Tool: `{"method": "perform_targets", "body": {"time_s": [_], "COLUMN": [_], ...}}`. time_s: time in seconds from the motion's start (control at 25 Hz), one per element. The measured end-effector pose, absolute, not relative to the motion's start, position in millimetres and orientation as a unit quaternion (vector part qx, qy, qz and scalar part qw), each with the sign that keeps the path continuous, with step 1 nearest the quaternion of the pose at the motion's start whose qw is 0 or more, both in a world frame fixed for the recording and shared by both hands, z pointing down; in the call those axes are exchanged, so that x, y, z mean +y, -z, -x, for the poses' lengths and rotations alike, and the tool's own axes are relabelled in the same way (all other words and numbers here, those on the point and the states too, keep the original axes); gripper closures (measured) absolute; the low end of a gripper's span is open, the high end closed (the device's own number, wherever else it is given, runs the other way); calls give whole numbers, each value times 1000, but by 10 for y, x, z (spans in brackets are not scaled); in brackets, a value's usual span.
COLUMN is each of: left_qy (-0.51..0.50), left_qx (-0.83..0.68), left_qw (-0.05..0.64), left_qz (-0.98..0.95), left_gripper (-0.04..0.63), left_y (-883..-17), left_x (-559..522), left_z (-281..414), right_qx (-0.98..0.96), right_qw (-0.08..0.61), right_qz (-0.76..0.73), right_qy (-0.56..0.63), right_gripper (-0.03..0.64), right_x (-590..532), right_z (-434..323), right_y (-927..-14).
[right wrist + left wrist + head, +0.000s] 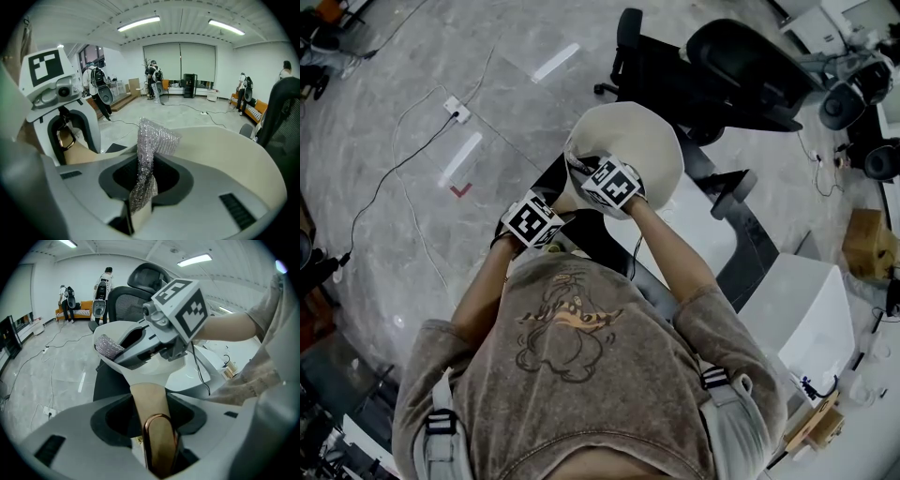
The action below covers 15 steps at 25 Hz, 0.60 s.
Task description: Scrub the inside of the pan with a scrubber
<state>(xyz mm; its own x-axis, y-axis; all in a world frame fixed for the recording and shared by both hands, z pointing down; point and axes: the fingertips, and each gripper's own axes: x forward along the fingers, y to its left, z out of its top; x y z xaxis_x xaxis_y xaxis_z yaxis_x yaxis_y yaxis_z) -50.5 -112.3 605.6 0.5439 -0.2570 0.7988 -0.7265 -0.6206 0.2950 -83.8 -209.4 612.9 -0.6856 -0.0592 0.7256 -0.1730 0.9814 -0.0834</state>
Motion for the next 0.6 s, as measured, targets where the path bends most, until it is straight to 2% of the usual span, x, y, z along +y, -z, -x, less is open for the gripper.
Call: {"method": "perform_targets", "body": {"time_s": [0.32,0.6], "left_qy": [-367,-361], "left_qx": [-294,-295], "left_qw": [318,322], "left_qz": [-823,-824], "left_gripper": [359,359], "left_y": [-6049,-6048], "left_x": [-1108,-1119], "left_z": [506,496], "right_qx": [-911,-897], "right_qw": [381,398], "right_qz": [-141,-188], "right_qy": [-64,-45], "right_gripper": [537,535], "right_x": [-2552,-3003], "right_z": [909,802], "right_y": [-6183,-6220]}}
